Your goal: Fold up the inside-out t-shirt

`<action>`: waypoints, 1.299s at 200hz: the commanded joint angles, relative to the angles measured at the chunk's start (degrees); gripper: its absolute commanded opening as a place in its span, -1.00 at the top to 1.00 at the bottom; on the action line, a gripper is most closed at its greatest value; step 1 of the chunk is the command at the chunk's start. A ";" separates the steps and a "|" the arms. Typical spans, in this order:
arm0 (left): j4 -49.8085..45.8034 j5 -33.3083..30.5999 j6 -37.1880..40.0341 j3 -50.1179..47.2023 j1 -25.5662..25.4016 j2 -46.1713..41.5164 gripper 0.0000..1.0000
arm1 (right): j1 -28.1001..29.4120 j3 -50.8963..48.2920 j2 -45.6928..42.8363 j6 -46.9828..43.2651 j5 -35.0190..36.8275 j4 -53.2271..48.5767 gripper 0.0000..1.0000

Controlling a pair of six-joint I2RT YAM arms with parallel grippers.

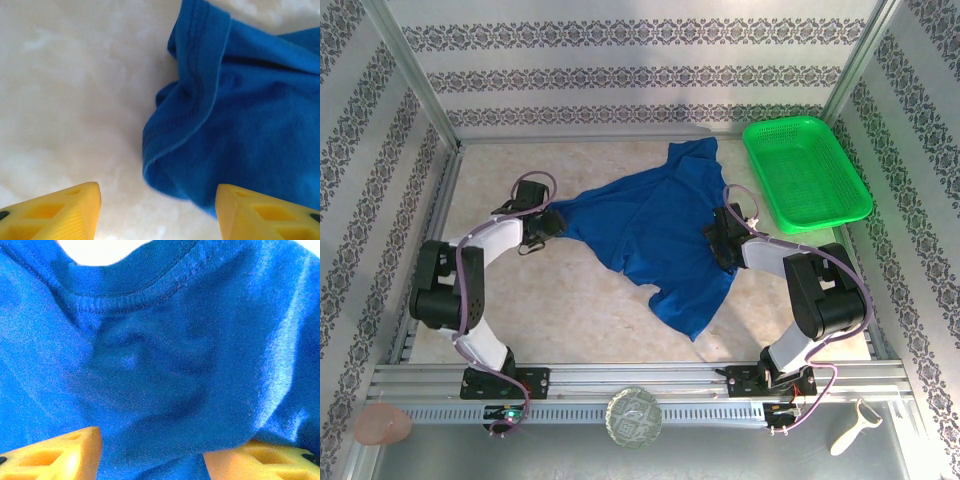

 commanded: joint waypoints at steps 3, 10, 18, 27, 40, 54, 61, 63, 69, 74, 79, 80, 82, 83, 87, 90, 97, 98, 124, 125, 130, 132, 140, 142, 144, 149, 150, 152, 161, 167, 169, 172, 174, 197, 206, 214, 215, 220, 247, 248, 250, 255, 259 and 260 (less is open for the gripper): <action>2.34 -2.21 4.20 4.44 0.07 3.24 -0.24 | -0.37 -4.16 4.33 -0.15 0.14 -8.32 -0.29; 2.27 -2.48 4.39 5.36 0.09 4.27 -0.24 | -0.41 -4.18 4.33 -0.16 0.23 -8.36 -0.29; 2.19 -2.83 4.57 6.37 0.13 5.54 -0.23 | -0.45 -4.24 4.26 -0.16 0.14 -8.36 -0.29; 2.09 -3.05 4.66 7.55 0.13 6.91 -0.17 | -0.45 -4.29 4.29 -0.13 0.08 -8.29 -0.29; 1.61 -3.18 4.98 9.61 0.09 8.87 0.03 | -0.47 -4.33 4.17 -0.51 -0.39 -7.70 -0.29; 0.68 -3.24 5.81 11.79 0.14 10.85 0.42 | -0.71 -3.79 3.75 -2.60 -1.24 -7.06 -0.29; 0.00 -3.15 6.48 12.82 0.20 11.54 0.62 | -0.67 -3.19 3.04 -4.21 -1.62 -6.91 -0.29; -0.22 -3.15 6.66 13.14 0.17 11.68 0.67 | -0.71 -2.95 2.78 -4.73 -1.68 -6.88 -0.29; -0.93 -3.20 7.21 14.13 0.14 11.93 0.81 | -0.81 -2.32 1.91 -6.55 -2.41 -6.69 -0.29; -1.74 -3.20 7.74 14.82 0.13 11.90 0.93 | -0.89 -1.54 1.00 -8.33 -3.22 -6.50 -0.30; -2.48 -3.18 8.17 15.55 0.26 11.65 1.00 | -0.99 -0.86 -0.02 -10.13 -4.13 -6.51 -0.30; -2.70 -3.21 8.22 15.67 0.24 11.53 1.00 | -0.99 -0.62 -0.31 -10.50 -4.28 -6.51 -0.30; -3.00 -3.15 8.32 15.82 0.22 11.24 1.00 | -0.98 -0.22 -0.78 -11.27 -4.59 -6.51 -0.30; -3.10 -3.15 8.47 15.94 0.27 11.15 1.00 | -0.98 -0.08 -0.99 -11.64 -4.72 -6.47 -0.30; -3.57 -3.07 8.80 16.32 0.35 10.48 1.00 | -1.04 0.59 -2.06 -13.21 -5.52 -6.55 -0.30; -3.82 -2.95 9.02 16.46 0.43 9.80 1.00 | -0.97 1.03 -2.84 -14.38 -6.04 -6.71 -0.30; -4.34 -2.30 9.30 16.62 0.69 7.91 1.00 | -0.87 2.02 -4.92 -16.76 -7.12 -7.36 -0.31; -4.38 -2.16 9.27 16.65 0.72 7.64 1.00 | -0.84 2.18 -5.26 -17.12 -7.22 -7.42 -0.31; -7.63 4.61 7.63 17.20 2.47 -0.31 1.00 | 0.33 4.25 -13.35 -24.66 -9.96 -12.31 -0.35; -7.74 4.86 7.51 17.20 2.53 -0.65 1.00 | 0.42 4.27 -13.65 -24.93 -10.01 -12.62 -0.35; -8.08 6.42 6.83 16.99 2.89 -2.38 1.00 | 0.80 4.23 -15.17 -26.01 -9.96 -14.10 -0.36; -8.19 7.02 6.59 16.88 3.04 -3.09 1.00 | 1.09 4.16 -15.73 -26.51 -9.90 -14.67 -0.37; -7.97 9.27 5.11 16.07 3.48 -5.95 1.00 | 1.90 3.63 -18.21 -27.81 -9.69 -16.73 -0.39; -7.88 9.75 4.76 15.88 3.52 -6.53 1.00 | 2.16 3.48 -18.77 -28.08 -9.63 -17.04 -0.40; -7.77 10.29 4.36 15.66 3.59 -7.25 1.00 | 2.37 3.38 -19.31 -28.27 -9.57 -17.72 -0.40; -7.68 11.80 3.36 15.18 3.90 -8.79 1.00 | 3.05 3.00 -20.63 -28.84 -9.32 -18.93 -0.41; -7.68 12.10 3.27 15.13 3.90 -9.06 1.00 | 3.23 2.93 -20.89 -29.09 -9.29 -19.31 -0.41; -7.57 12.72 2.76 14.96 4.02 -9.44 1.00 | 3.52 2.78 -21.40 -29.38 -9.20 -19.93 -0.41; -7.17 14.98 1.07 14.30 4.20 -12.00 1.00 | 5.01 2.07 -23.61 -30.72 -8.19 -22.80 -0.43; -6.93 16.22 0.04 13.97 4.39 -13.43 1.00 | 6.14 1.43 -25.13 -31.50 -7.24 -24.71 -0.44; -6.90 16.67 -0.33 13.95 4.38 -13.79 1.00 | 6.47 1.17 -25.64 -31.63 -6.95 -25.30 -0.44; -6.81 17.23 -0.83 13.82 4.35 -14.39 1.00 | 7.09 0.74 -26.43 -31.89 -6.49 -26.23 -0.45; -6.82 17.59 -1.03 13.78 4.35 -14.69 1.00 | 7.58 0.47 -26.89 -32.02 -6.17 -26.74 -0.45; -7.09 19.92 -2.69 14.05 4.57 -17.05 1.00 | 12.63 -2.93 -32.16 -32.74 -2.58 -33.21 -0.49; -7.36 20.60 -3.04 14.50 4.70 -17.38 1.00 | 14.91 -4.25 -33.92 -32.57 -1.20 -35.40 -0.51; -7.34 20.81 -3.31 14.85 4.79 -17.58 1.00 | 17.08 -5.43 -35.35 -31.77 -0.07 -36.92 -0.52; -7.33 20.83 -3.32 14.88 4.79 -17.54 1.00 | 17.36 -5.59 -35.46 -31.65 0.08 -37.10 -0.52; -7.32 20.88 -3.40 15.11 4.87 -17.68 1.00 | 18.68 -6.22 -36.13 -31.19 0.54 -37.83 -0.52; -8.18 21.10 -3.33 16.81 5.03 -16.90 1.00 | 26.01 -8.66 -37.16 -27.42 3.42 -41.25 -0.53; -8.19 21.06 -3.33 16.87 5.04 -16.85 1.00 | 26.36 -8.74 -37.16 -27.37 3.54 -41.33 -0.53; -8.24 21.16 -3.38 16.92 5.09 -16.82 1.00 | 26.90 -8.91 -37.11 -27.02 3.74 -41.43 -0.53; -8.16 21.19 -3.42 17.02 5.05 -16.79 1.00 | 28.36 -9.34 -36.84 -26.30 4.22 -41.58 -0.53; -8.12 21.30 -3.49 17.06 5.05 -16.67 1.00 | 29.38 -9.75 -36.62 -25.64 4.48 -41.58 -0.54; -8.12 21.29 -3.50 17.08 5.10 -16.65 1.00 | 29.49 -9.86 -36.49 -25.42 4.55 -41.58 -0.53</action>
